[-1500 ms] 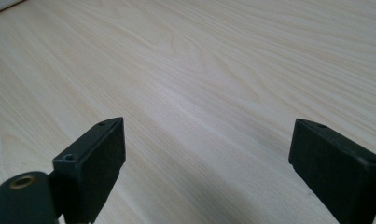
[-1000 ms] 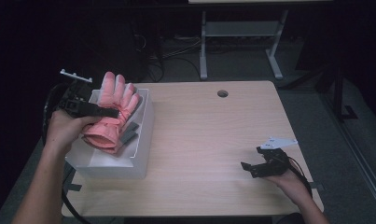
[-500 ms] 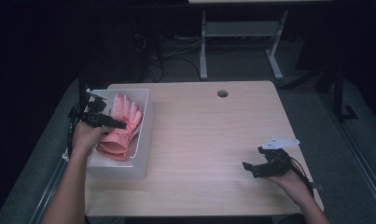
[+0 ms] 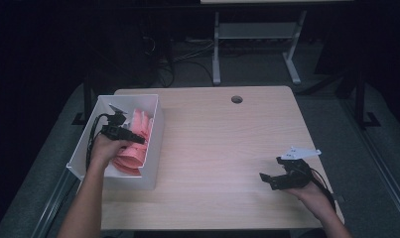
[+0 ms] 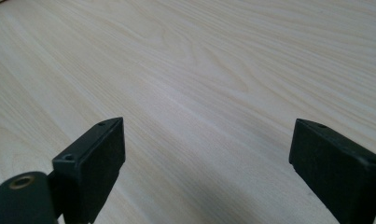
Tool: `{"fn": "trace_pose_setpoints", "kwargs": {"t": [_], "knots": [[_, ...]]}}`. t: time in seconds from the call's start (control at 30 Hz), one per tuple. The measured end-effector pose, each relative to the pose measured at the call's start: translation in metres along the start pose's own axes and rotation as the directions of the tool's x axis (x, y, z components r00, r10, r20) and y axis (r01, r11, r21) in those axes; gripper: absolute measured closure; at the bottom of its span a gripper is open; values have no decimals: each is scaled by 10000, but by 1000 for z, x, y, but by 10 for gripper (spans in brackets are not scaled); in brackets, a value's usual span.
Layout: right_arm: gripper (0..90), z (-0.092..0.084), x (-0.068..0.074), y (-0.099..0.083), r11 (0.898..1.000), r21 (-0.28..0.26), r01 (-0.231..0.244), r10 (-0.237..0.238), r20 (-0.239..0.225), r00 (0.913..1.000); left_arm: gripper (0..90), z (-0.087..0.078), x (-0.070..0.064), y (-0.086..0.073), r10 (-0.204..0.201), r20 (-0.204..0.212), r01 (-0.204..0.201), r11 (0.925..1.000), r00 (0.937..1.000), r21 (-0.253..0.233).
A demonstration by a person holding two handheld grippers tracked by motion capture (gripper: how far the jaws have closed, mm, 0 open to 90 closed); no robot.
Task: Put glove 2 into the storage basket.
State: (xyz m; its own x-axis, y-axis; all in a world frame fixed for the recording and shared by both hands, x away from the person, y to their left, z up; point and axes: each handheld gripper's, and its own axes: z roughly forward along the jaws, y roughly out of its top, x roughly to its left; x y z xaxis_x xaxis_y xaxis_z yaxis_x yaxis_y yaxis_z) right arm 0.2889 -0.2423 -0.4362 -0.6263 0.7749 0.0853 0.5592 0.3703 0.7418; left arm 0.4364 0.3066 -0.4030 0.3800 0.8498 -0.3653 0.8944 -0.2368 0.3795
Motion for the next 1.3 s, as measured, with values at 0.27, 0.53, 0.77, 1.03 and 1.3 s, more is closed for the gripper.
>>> {"fn": "trace_pose_setpoints", "kwargs": {"t": [0.27,0.53,0.77,1.03,1.3], "knots": [[102,-1,0,-1,10000,-9,-77,77,32,10000,170,-21,0,-1,468,-278,-492,9944,9985,-940],[102,-1,1,-1,10000,17,-24,24,12,10000,150,-57,-12,1,952,-554,-1029,9821,9939,-1579],[101,-1,2,0,10000,29,-72,72,18,10000,145,-81,-39,6,1709,-677,-1819,9573,9830,-2248],[100,0,1,0,10000,55,-55,55,9,10000,145,-81,-89,14,2932,-337,-2916,9202,9555,-2613],[100,-1,1,0,10000,52,-24,24,-3,10000,145,-67,-131,19,3731,140,-3549,8929,9277,-2771]]}}
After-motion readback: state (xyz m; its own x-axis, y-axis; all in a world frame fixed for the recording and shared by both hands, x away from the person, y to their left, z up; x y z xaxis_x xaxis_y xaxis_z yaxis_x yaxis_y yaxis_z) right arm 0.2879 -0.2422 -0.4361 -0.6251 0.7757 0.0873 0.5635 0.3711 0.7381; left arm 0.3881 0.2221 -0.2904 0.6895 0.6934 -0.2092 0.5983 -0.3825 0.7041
